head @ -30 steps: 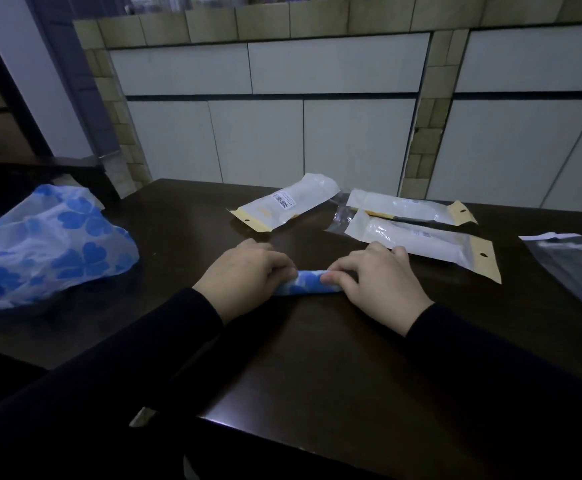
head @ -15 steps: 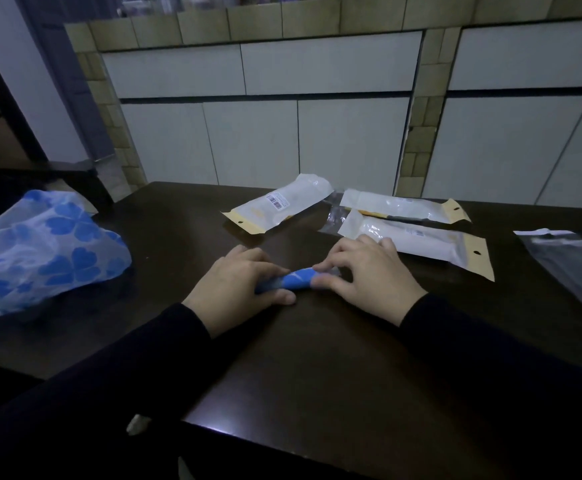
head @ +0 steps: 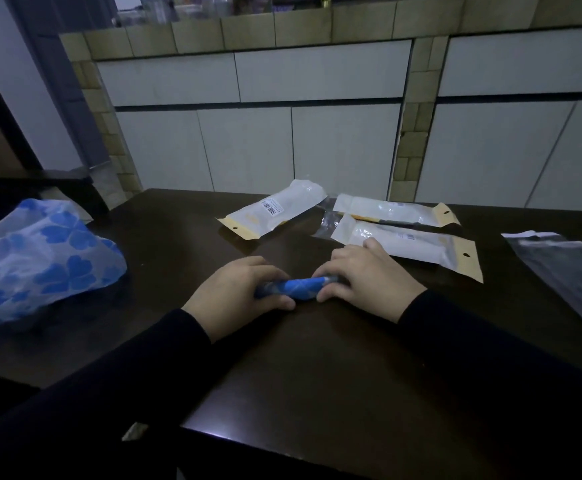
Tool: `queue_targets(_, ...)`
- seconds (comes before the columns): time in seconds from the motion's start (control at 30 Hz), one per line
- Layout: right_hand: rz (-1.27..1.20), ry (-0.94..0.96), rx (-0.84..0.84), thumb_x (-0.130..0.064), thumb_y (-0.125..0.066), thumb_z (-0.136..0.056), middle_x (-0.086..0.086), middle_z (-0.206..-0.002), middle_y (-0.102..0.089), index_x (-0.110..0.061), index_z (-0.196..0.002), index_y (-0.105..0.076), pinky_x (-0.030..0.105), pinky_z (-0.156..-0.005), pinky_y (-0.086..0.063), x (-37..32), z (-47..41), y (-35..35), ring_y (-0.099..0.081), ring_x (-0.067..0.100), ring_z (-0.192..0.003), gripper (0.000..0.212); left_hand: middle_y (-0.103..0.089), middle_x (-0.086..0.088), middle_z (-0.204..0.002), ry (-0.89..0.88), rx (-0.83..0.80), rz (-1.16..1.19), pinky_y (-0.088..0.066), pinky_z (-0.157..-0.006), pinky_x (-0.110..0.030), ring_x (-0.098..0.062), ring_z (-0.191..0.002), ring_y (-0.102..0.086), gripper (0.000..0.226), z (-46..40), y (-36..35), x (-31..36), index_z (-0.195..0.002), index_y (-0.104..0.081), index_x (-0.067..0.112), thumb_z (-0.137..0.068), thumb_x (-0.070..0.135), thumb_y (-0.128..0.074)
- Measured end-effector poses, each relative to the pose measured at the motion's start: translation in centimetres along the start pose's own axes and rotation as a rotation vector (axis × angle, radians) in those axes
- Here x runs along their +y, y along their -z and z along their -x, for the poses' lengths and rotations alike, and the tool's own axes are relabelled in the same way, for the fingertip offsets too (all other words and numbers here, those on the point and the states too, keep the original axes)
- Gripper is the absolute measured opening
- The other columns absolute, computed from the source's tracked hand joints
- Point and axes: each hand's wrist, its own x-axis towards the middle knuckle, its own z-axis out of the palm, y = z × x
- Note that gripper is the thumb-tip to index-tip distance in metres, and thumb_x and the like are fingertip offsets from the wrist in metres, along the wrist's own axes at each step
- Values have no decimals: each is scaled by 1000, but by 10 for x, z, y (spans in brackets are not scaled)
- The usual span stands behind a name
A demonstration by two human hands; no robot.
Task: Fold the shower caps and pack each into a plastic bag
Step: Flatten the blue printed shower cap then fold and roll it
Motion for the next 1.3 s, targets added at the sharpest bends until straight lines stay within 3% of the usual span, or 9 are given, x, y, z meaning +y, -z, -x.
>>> queue_targets(0.13, 34, -3, 65, -49, -47, -95, -12, -106, -59, -35, -120, -61, 29, -87, -23, -2, 6, -2, -51, 9, -106, 32, -65, 12, -94, -24, 91, -16, -52, -75, -33, -8, -84, -60, 27, -4, -1, 8, -106, -71, 29, -83, 43, -69)
queue_targets(0.33, -56, -126, 125, -62, -48, -88, -15, -104, -57, -39, -123, -57, 31, -93, -32, 15, 28, 15, -48, 6, -101, 43, -60, 15, -89, -106, 229, 6, -36, -64, -12, -4, -78, -55, 22, -20, -3, 29, -102, -70, 29, -81, 33, -73)
queue_targets(0.43, -122, -282, 221, -67, -43, -85, -15, -104, -58, -37, -119, -61, 34, -94, -39, 37, 45, 29, -49, 5, -102, 48, -59, 14, -85, -122, 298, 38, -38, -63, -14, -5, -76, -55, 22, -27, -9, 42, -100, -71, 27, -79, 28, -76)
queue_targets(0.53, -48, -516, 264, -54, -48, -91, -8, -107, -61, -32, -116, -63, 38, -92, -45, 73, 62, 38, -53, 14, -104, 36, -56, 15, -84, -138, 338, 38, -31, -61, -9, -3, -74, -52, 24, -33, -14, 54, -100, -71, 25, -77, 27, -77)
queue_targets(0.67, 87, -803, 190, -43, -53, -92, 5, -123, -57, -27, -124, -60, 43, -95, -45, 113, 92, 42, -51, 24, -113, 36, -59, 13, -87, -174, 315, 52, -33, -62, -11, -5, -76, -53, 25, -37, -21, 66, -101, -71, 25, -77, 26, -77)
queue_targets(0.77, 214, -1009, 53, -50, -56, -88, 10, -131, -48, -24, -133, -49, 48, -99, -38, 131, 111, 43, -45, 29, -121, 52, -58, 13, -89, -204, 282, 34, -37, -63, -15, -5, -77, -52, 28, -36, -28, 68, -103, -70, 24, -76, 27, -77)
queue_targets(0.9, 139, -1215, -114, -59, -57, -83, 17, -140, -41, -20, -143, -34, 53, -106, -32, 148, 127, 40, -40, 37, -128, 76, -59, 10, -89, -187, 291, 27, -42, -61, -20, -8, -76, -53, 29, -38, -31, 70, -103, -71, 23, -75, 24, -78)
queue_targets(1.17, 93, -1111, -58, -54, -58, -85, 10, -128, -54, -23, -141, -37, 52, -106, -28, 134, 130, 50, -48, 31, -121, 67, -54, 14, -85, -178, 275, 6, -33, -59, -13, -5, -73, -49, 28, -41, -37, 74, -101, -71, 26, -75, 28, -80)
queue_targets(1.3, -46, -1063, -2, -61, -64, -79, 11, -135, -45, -27, -145, -30, 48, -102, -40, 110, 120, 65, -47, 31, -122, 82, -58, 11, -88, -176, 294, 19, -44, -60, -20, -8, -76, -52, 28, -40, -33, 75, -103, -70, 24, -76, 26, -78)
